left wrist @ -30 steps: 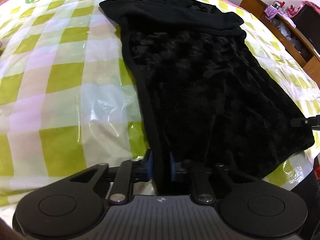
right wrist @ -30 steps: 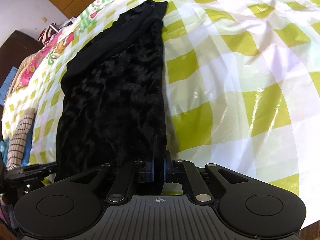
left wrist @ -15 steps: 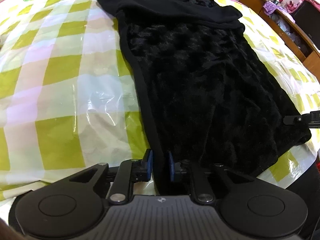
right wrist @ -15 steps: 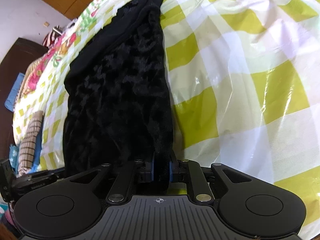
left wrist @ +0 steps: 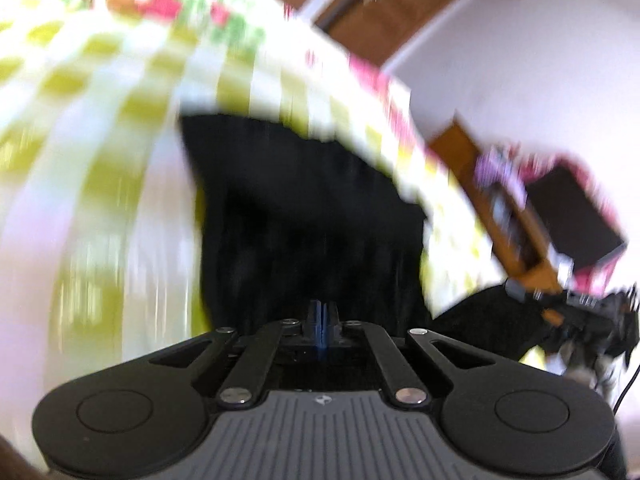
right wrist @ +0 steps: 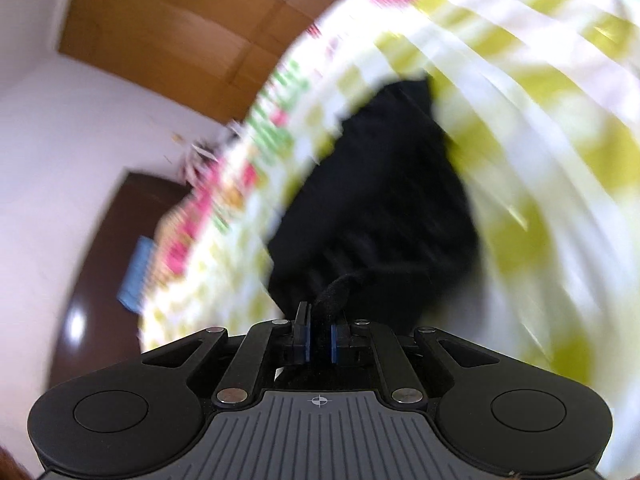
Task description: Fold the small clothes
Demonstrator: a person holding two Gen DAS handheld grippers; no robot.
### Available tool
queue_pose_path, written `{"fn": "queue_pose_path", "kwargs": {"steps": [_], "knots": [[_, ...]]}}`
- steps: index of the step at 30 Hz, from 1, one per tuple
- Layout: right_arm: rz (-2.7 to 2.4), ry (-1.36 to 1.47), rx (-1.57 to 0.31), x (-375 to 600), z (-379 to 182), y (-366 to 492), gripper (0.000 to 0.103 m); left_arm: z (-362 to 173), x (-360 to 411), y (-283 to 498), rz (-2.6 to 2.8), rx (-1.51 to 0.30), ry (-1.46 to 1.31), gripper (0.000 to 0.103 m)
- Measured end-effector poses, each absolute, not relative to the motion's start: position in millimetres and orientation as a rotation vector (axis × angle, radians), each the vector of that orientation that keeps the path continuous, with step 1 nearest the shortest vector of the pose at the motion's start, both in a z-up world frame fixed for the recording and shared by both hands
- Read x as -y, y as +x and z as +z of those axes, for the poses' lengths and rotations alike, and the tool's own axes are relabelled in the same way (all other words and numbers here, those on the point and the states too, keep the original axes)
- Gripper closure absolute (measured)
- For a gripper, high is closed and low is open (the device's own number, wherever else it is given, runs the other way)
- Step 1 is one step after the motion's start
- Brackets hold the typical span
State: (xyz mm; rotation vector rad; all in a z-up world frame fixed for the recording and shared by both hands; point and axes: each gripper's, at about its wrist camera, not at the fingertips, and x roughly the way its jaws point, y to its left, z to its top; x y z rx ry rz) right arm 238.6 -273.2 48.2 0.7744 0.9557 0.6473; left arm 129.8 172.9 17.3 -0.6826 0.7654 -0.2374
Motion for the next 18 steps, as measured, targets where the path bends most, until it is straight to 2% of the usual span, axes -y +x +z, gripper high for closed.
{"fn": "queue_pose_path", "kwargs": {"steps": [4, 6, 10, 12, 15, 16, 18], "knots": [[0.647, 0.828, -0.857, 238.9, 57.2, 318.6, 0.094, 30.5, -202.6, 190.2, -0.198, -0.684, -0.652, 0.089], [0.616, 0.823, -0.859, 223.4, 52.8, 348.6, 0.094, 39.4, -203.1, 192.1, -0.196, -0.673, -0.566, 0.088], [0.593, 0.756, -0.932, 203.6, 30.6, 360.3, 0.093, 38.9, -175.0, 151.8, -0.198, -0.705, -0.274, 0.081], [0.559, 0.77, -0.974, 204.1, 16.8, 358.1, 0.089, 28.0, -154.4, 132.7, -0.233, -0.752, -0.223, 0.079], [0.542, 0.746, -1.0, 207.3, 9.5, 346.6, 0.089, 14.6, -107.9, 100.4, -0.273, -0.76, -0.024, 0.079], [0.538, 0.716, -0.99, 209.0, 13.3, 339.5, 0.087, 10.7, -90.0, 92.0, -0.288, -0.743, 0.058, 0.079], [0.547, 0.636, -0.965, 212.4, 22.7, 328.9, 0.08, 2.8, -56.1, 77.0, -0.342, -0.696, 0.208, 0.071]]}}
